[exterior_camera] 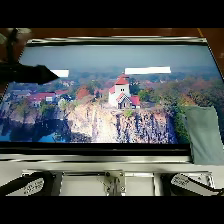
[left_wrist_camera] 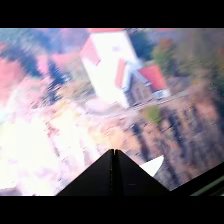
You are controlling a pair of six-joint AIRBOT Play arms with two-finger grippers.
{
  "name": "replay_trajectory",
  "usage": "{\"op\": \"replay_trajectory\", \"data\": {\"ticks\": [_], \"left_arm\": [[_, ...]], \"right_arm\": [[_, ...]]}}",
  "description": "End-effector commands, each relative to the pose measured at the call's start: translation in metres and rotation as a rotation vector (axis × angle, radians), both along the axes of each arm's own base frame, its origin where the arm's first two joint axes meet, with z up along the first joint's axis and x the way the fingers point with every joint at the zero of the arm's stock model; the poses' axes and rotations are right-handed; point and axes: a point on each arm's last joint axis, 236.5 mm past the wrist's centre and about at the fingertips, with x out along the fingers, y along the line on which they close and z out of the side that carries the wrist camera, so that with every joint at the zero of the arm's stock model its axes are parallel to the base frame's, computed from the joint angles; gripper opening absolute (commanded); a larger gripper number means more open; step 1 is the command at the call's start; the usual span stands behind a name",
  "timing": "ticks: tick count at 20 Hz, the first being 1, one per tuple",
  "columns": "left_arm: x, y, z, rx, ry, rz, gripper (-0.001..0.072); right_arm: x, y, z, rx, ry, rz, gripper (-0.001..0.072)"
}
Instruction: Fold the shirts.
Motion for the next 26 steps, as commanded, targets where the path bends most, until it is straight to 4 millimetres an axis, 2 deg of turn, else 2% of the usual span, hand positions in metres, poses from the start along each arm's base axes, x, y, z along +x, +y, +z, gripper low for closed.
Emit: {"op": "replay_trajectory", "data": {"ticks": [1, 2, 3, 4, 6, 8, 13, 26], "left_arm": [[-0.013, 0.05, -0.078, 0.506, 0.187, 0.075, 0.0041], [-0.018, 0.039, -0.091, 0.554, 0.219, 0.032, 0.0116], [-0.02, 0.024, -0.101, 0.546, 0.239, 0.001, 0.043], [-0.022, 0.011, -0.108, 0.524, 0.263, 0.002, 0.0707], [-0.024, -0.002, -0.116, 0.483, 0.294, -0.008, 0.0709], [-0.022, 0.0, -0.119, 0.482, 0.298, -0.004, 0.071], [-0.019, 0.004, -0.12, 0.482, 0.292, 0.007, 0.071], [-0.02, 0.004, -0.12, 0.483, 0.296, 0.006, 0.071]], "right_arm": [[0.097, 0.099, 0.026, 0.1, -0.236, 0.249, 0.0586], [0.101, 0.125, 0.015, 0.11, -0.195, 0.31, 0.0586], [0.102, 0.15, 0.002, 0.134, -0.162, 0.36, 0.0587], [0.101, 0.169, -0.009, 0.156, -0.133, 0.391, 0.0589], [0.097, 0.194, -0.023, 0.172, -0.094, 0.448, 0.0588], [0.099, 0.21, -0.023, 0.178, -0.093, 0.489, 0.0588], [0.101, 0.23, -0.022, 0.205, -0.1, 0.526, 0.0587], [0.101, 0.229, -0.022, 0.201, -0.098, 0.526, 0.0587]]}}
